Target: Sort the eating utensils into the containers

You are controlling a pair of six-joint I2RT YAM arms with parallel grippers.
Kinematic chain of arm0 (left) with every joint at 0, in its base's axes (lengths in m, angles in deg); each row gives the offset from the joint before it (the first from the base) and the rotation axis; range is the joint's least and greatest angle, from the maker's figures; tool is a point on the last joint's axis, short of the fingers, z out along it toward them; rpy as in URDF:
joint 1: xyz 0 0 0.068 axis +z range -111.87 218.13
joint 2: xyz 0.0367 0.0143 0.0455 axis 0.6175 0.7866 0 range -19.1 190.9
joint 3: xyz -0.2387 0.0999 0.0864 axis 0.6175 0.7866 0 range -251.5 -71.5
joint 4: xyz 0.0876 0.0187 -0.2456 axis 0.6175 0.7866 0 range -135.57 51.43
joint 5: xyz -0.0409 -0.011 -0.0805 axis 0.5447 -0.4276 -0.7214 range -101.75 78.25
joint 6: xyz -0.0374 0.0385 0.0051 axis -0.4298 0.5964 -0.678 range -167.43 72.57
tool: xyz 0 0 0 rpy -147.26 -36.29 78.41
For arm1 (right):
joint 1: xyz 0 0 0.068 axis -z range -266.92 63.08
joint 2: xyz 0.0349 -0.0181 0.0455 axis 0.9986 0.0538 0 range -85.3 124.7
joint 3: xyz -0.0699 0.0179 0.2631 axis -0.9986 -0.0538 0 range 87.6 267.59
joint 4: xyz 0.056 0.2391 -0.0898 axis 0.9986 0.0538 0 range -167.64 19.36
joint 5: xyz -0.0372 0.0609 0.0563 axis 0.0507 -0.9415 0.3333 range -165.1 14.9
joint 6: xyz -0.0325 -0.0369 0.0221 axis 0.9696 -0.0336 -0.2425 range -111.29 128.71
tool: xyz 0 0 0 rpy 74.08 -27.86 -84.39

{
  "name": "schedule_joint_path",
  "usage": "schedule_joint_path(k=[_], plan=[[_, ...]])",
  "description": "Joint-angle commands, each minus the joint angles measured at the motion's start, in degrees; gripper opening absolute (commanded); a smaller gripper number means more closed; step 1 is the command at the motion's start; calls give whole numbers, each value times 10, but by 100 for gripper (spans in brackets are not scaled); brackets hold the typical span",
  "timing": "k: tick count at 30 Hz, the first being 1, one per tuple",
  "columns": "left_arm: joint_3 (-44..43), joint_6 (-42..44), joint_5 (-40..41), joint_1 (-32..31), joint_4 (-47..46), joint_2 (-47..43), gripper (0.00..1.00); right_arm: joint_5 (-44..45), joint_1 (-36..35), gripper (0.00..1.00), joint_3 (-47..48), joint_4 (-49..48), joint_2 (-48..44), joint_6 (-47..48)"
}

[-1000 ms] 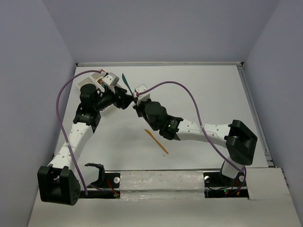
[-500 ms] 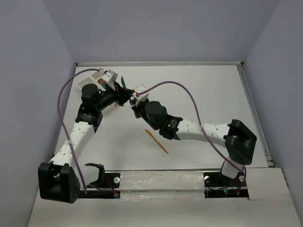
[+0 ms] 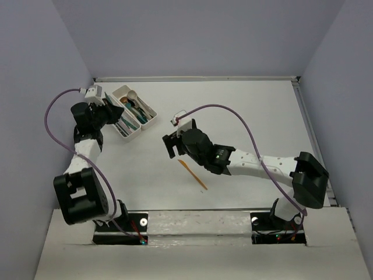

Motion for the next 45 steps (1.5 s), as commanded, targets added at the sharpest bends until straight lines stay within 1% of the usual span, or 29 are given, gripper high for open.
schedule_joint_path(k=[1,2,4,6,9,12,13,14,17,19,20,23,26,27,31,35,37,38,39,41,42,44,45], plan=[[-51,-16,20,31,-46,83,0,30,4,89,-61,73,-57,-76],[-78,-20,26,33,-47,124,0,42,4,89,-73,75,-70,-89],[-114,-25,45,34,-48,181,0,52,4,89,-96,108,-85,-115],[-131,-34,51,34,-52,225,0,50,4,89,-111,145,-92,-144],[-149,-40,65,33,-64,266,0,3,4,88,-133,187,-92,-154],[-154,-35,88,34,-76,287,0,-43,4,86,-138,236,-67,-176],[-156,-29,92,34,-78,302,7,-60,4,86,-138,250,-59,-189],[-157,-27,92,34,-79,308,12,-68,4,86,-138,267,-51,-194],[-155,-25,104,34,-73,330,29,-93,4,85,-147,279,-27,-210],[-160,-30,99,37,-67,337,38,-96,4,84,-151,281,-15,-224],[-156,-29,97,37,-66,336,48,-104,4,84,-151,281,-13,-226],[-145,-22,110,36,-67,321,65,-117,4,83,-151,281,-5,-232],[-128,-18,132,36,-58,286,68,-128,4,81,-151,281,4,-235],[-122,-18,141,36,-54,272,70,-130,4,79,-152,281,7,-236],[-91,-15,180,37,-53,185,73,-141,4,77,-152,281,26,-241],[-59,-14,164,39,-51,112,74,-137,4,70,-144,281,50,-239],[-47,-11,139,38,-44,72,75,-130,4,59,-137,281,69,-233],[-43,-7,120,38,-37,60,75,-129,4,42,-130,281,76,-233],[-39,-5,107,38,-33,38,76,-127,4,32,-126,281,88,-232],[-29,9,86,38,-25,22,76,-122,4,12,-122,282,96,-229],[-28,14,69,38,-9,16,75,-121,4,0,-119,282,99,-228],[-31,33,51,38,31,3,74,-111,4,0,-120,280,96,-223],[-31,40,25,38,43,0,74,-102,4,0,-119,281,91,-222]])
